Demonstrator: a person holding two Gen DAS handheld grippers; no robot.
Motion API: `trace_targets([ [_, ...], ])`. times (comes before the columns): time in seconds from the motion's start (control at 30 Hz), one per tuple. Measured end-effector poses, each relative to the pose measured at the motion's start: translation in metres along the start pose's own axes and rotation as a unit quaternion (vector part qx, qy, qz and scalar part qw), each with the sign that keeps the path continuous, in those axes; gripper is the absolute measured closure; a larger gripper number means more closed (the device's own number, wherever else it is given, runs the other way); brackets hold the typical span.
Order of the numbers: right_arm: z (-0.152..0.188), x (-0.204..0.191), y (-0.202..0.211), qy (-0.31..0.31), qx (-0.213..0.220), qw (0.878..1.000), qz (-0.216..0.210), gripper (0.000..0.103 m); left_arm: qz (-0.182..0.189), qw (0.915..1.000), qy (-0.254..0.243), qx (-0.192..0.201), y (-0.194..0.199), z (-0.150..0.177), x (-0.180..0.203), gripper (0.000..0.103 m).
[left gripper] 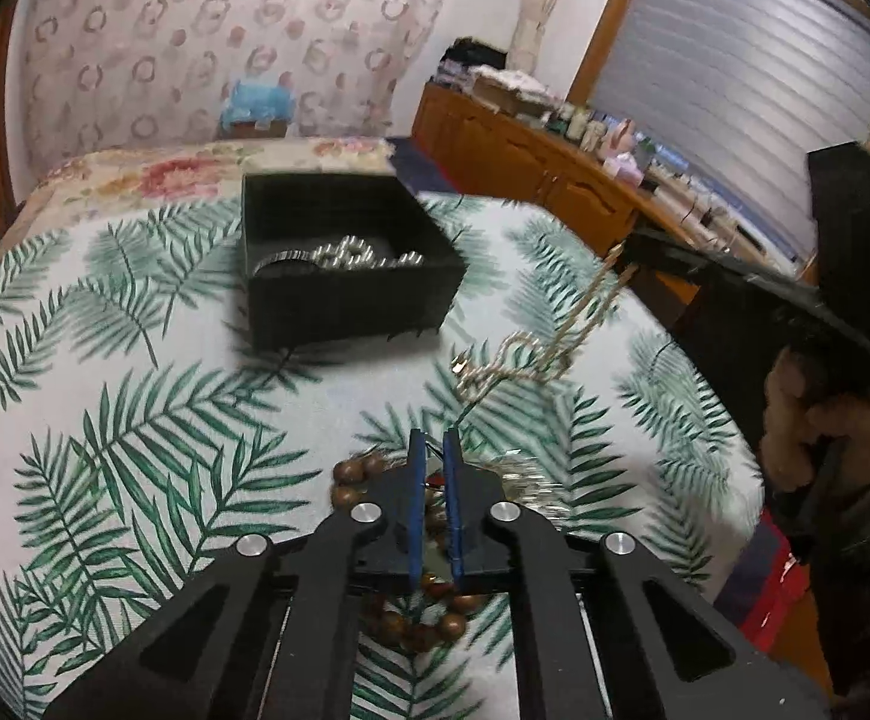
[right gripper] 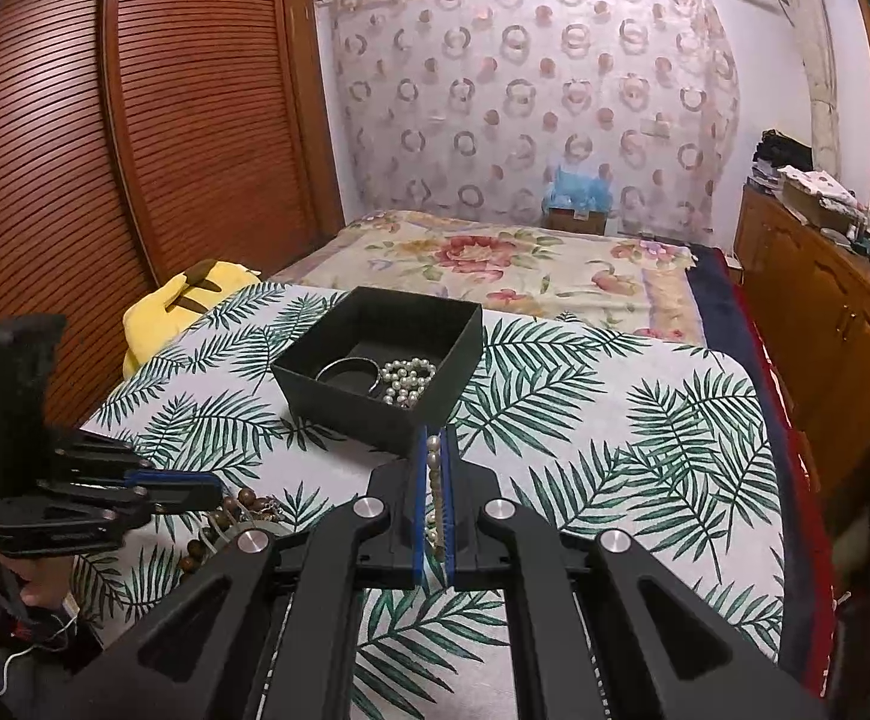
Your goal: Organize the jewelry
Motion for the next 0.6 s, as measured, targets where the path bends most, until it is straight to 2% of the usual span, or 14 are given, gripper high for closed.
trace_targets([
  [0.13, -0.002, -0.001, -0.001, 0.001, 0.001, 1.000, 0.000, 0.098, 0.012, 0.9996, -0.011, 0.025, 0.014, -0.010, 0.014, 0.102],
  [0.23, -0.005, -0.002, 0.000, 0.002, 0.004, 1.000, 0.000, 0.098, -0.003, 0.9988, -0.024, 0.042, 0.022, -0.019, 0.020, 0.102],
  [0.5, -0.027, -0.007, 0.007, 0.009, 0.022, 1.000, -0.002, 0.098, -0.010, 0.9972, -0.030, 0.068, 0.036, -0.044, 0.019, 0.102],
  [0.6, -0.041, -0.010, 0.014, 0.012, 0.038, 0.999, -0.007, 0.098, -0.028, 0.9955, -0.035, 0.083, 0.043, -0.058, 0.012, 0.102],
])
Point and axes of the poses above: each gripper's, at about its wrist camera, not at the fingertips, and y roughly against the way its jaws point, x to its right, z to its underside, the point moved 7 cm from there along -y, roughly the way its jaws point, and after that the axes turned 4 degrees about x, right-handed, at the moved point
